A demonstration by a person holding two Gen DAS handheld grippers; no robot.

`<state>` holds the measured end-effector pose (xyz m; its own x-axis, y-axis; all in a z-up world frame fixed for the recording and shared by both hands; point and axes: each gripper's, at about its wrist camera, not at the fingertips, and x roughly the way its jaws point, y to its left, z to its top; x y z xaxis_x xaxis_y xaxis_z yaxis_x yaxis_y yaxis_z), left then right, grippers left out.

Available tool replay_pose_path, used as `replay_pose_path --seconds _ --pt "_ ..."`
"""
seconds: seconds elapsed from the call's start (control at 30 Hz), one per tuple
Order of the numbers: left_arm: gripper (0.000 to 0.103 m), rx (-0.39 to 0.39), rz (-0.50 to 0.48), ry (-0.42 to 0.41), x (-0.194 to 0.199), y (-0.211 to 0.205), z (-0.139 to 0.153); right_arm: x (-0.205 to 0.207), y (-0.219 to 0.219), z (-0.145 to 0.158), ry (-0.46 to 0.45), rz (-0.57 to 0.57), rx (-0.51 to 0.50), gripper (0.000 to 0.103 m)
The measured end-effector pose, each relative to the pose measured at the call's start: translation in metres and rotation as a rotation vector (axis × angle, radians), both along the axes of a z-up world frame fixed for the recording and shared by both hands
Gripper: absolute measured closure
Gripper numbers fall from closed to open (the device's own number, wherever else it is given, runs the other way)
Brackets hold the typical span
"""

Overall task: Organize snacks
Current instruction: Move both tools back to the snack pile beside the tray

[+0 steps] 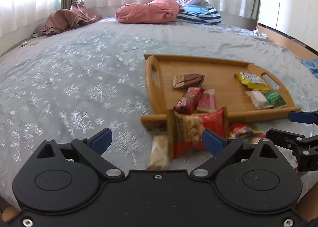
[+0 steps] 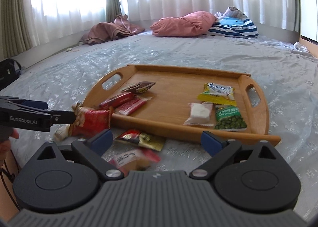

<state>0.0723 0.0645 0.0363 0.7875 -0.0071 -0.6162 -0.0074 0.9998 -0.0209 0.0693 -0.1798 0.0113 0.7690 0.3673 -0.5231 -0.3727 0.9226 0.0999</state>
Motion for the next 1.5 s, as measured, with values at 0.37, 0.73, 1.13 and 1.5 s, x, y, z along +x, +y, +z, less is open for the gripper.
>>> replay_pose_path --seconds 0.37,0.73,1.13,1.5 --pt "0.024 -0.057 -0.007 0.048 -0.004 0.01 -0.022 -0.013 0.015 -0.018 0.016 0.038 -0.04 0.0" --pt "0.079 -0.039 -0.028 0.057 -0.004 0.006 -0.027 -0.011 0.029 -0.024 0.032 0.058 -0.052 0.0" --pt "0.08 -0.064 -0.028 0.061 -0.012 0.007 -0.024 -0.009 0.039 -0.025 0.053 0.032 -0.052 0.01" --pt "0.078 -0.048 -0.038 0.062 -0.024 0.004 -0.026 -0.009 0.037 -0.028 0.063 0.004 -0.059 0.017"
